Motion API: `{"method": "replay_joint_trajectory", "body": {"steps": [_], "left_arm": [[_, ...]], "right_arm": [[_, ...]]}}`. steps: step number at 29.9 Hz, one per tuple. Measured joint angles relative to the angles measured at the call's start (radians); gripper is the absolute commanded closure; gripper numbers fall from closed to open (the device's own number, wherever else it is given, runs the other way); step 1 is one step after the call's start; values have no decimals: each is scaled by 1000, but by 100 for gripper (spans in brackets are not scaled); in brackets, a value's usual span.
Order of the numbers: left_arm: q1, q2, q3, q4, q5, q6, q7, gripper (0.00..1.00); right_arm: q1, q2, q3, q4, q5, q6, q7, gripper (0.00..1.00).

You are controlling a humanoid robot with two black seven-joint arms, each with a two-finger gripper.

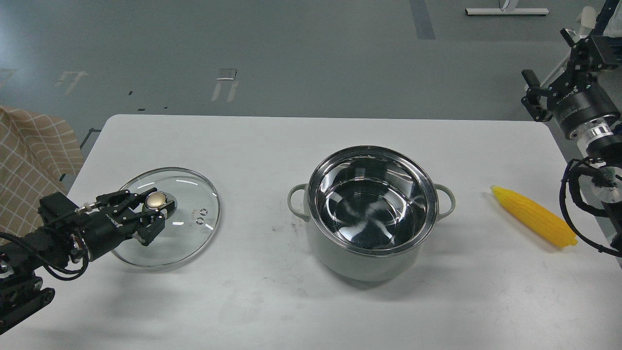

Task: Open pot and put corn in
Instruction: 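Lower the glass lid onto the table beside the pot, release it, then raise the left gripper away from the lid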

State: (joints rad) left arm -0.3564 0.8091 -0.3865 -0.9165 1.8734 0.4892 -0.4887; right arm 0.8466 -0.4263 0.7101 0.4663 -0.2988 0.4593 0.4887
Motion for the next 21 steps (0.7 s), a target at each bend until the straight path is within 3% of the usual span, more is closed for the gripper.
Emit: {"method": "replay_joint_trajectory", "body": {"steps": [1,5,9,13,21], "left_arm": [[0,-5,0,4,-1,0,0,66],[2,-11,0,8,-2,0,0,39],[3,-13,0,16,-2,0,0,31],[4,-22,0,28,-1,0,0,15],[-30,-20,-19,-10,-76,-1,0,10]], "right_arm": [[0,1,0,0,0,0,0,0],[-1,1,0,0,0,-1,0,1],[-1,1,0,0,0,-1,0,1],[-1,0,0,0,0,-1,0,1],[4,-7,0,1,0,-1,0,0]]}}
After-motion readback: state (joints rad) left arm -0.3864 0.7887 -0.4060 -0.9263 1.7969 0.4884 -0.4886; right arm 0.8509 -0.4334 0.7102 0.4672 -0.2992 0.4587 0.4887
